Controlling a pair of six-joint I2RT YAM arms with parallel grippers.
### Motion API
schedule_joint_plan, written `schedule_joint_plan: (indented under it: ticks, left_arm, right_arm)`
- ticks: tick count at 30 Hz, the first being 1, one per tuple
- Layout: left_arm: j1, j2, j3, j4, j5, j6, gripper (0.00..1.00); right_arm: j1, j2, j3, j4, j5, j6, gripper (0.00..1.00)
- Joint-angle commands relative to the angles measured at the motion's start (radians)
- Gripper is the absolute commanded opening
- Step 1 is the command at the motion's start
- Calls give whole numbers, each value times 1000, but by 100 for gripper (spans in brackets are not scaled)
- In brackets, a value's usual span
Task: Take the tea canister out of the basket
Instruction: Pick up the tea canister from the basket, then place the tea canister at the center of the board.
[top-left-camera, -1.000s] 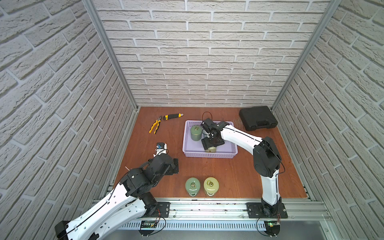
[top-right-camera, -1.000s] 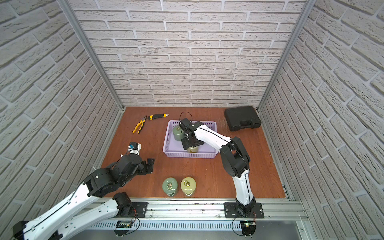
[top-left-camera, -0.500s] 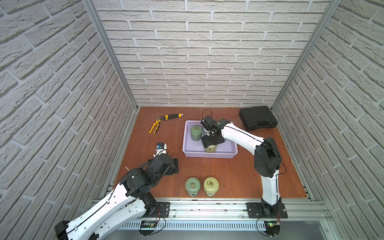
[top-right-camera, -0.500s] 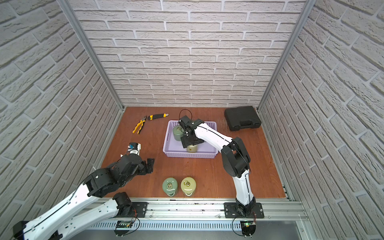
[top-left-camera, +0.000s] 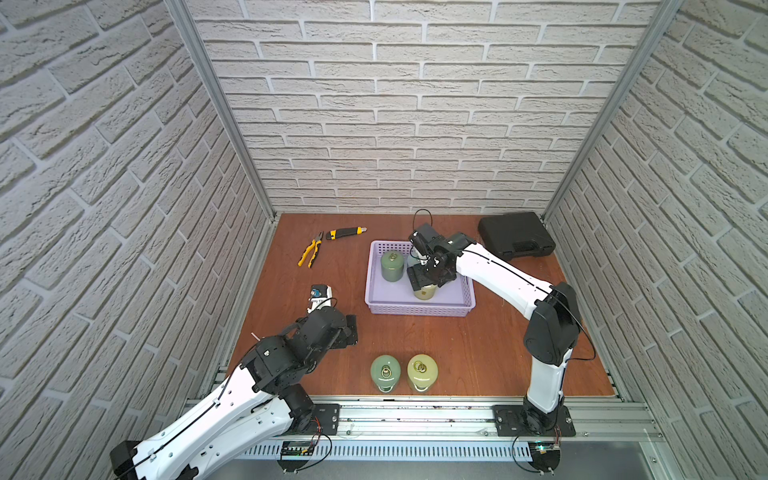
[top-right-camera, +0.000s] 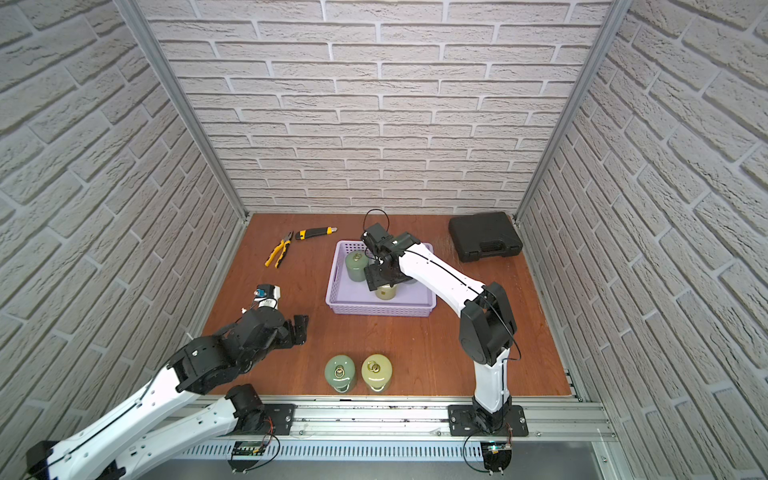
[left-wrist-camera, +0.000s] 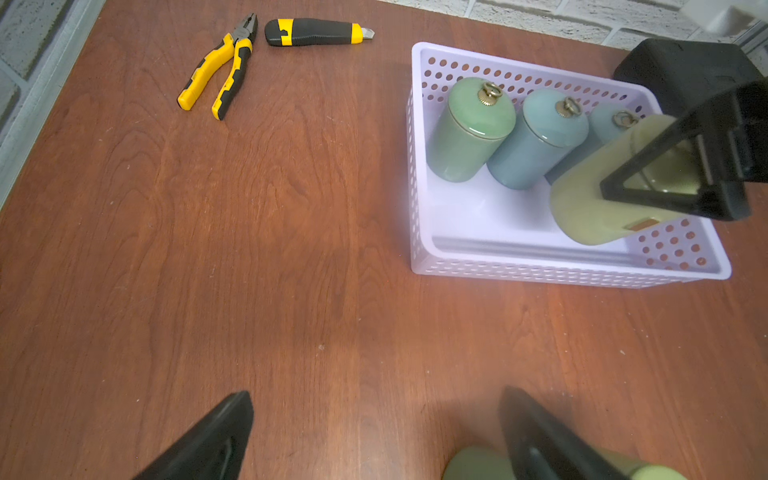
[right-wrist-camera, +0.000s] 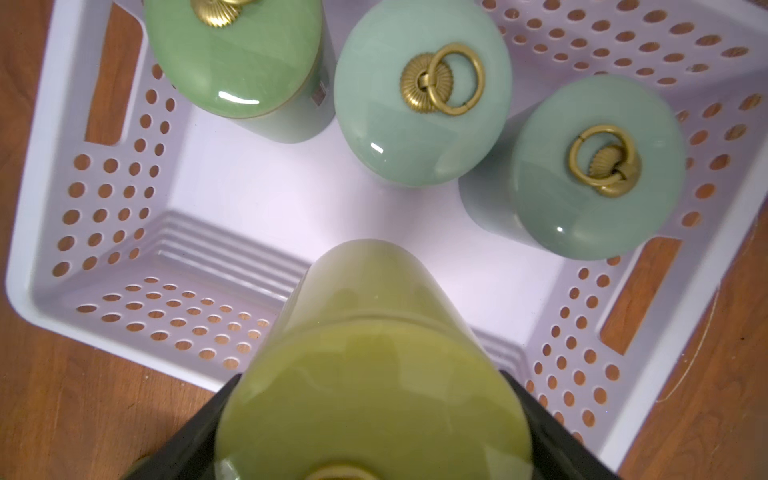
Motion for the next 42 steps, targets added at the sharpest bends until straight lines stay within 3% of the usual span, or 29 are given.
schedule_joint_plan:
  ticks: [1, 22, 42]
  left_arm:
    - [6, 4, -11, 36, -14, -7, 98]
    - [6, 81, -3, 71, -22, -75, 98]
    - [9, 80, -15, 107, -16, -47, 98]
  right_arm:
    - [-2, -94, -3, 8, 23, 2, 43]
    - [58, -422, -287, -9, 70, 87, 43]
    - [250, -736, -611, -41, 148, 319, 43]
